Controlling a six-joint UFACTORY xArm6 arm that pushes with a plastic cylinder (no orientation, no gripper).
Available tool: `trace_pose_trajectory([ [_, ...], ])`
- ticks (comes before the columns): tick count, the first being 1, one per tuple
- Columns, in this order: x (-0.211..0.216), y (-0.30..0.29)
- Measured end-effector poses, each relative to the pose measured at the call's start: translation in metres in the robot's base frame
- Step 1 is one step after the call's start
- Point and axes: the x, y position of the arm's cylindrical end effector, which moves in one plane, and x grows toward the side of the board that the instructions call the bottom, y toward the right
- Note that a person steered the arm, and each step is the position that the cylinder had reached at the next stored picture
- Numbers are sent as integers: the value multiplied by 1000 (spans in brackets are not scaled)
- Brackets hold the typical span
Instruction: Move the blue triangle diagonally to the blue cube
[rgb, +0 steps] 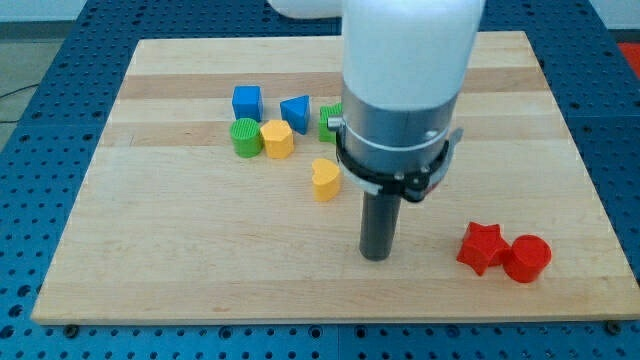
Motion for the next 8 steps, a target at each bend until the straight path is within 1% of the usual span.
trace_pose_trajectory([
  [1,-46,-19],
  [2,-83,-23],
  [3,-115,-38],
  [4,-137,-36],
  [5,-176,-35],
  [6,-195,-50],
  [8,-184,-47],
])
